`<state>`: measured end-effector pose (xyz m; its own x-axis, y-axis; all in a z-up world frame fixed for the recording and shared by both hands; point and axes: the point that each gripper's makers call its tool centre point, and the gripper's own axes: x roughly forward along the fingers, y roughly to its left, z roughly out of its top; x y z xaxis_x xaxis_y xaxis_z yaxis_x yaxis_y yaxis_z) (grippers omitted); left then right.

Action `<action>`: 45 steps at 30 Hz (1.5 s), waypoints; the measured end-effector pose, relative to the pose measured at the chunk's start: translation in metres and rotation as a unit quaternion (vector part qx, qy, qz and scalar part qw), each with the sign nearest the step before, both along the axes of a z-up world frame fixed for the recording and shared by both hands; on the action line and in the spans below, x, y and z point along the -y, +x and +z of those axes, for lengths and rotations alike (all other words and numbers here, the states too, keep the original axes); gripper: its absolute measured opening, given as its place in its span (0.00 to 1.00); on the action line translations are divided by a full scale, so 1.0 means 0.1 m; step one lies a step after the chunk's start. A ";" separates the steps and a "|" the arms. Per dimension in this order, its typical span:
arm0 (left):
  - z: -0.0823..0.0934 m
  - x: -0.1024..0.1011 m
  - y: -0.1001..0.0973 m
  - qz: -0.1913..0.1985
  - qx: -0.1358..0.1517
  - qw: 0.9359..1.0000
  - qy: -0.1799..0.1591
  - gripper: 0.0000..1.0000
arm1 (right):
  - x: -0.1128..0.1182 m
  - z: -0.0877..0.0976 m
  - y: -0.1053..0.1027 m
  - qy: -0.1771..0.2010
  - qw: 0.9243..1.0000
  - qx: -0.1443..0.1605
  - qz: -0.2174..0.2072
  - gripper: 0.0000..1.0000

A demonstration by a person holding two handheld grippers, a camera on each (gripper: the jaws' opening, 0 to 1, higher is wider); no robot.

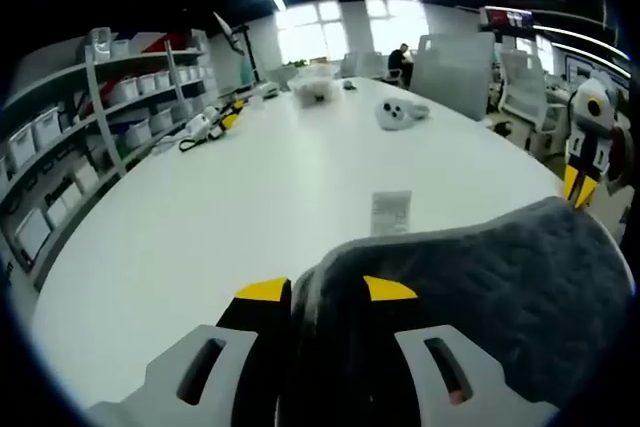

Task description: Open the folded towel by lifting each exposed corner and separating the folded layers until the towel lies flat within the target outline without major curled edges

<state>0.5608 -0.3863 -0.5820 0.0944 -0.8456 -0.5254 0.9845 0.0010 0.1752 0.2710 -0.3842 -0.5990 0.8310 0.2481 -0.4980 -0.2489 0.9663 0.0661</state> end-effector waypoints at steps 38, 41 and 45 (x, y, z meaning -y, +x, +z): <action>0.62 -0.33 -0.08 0.015 -0.044 0.995 -0.092 0.07 | -0.48 1.03 0.16 0.154 0.977 0.134 0.065 0.00; 0.68 -0.42 -0.08 0.019 -0.042 0.994 -0.099 0.07 | -0.54 1.07 0.16 0.149 0.977 0.135 0.071 0.00; 0.76 -0.56 -0.06 0.027 -0.029 0.993 -0.109 0.07 | -0.66 1.13 0.17 0.147 0.975 0.139 0.086 0.00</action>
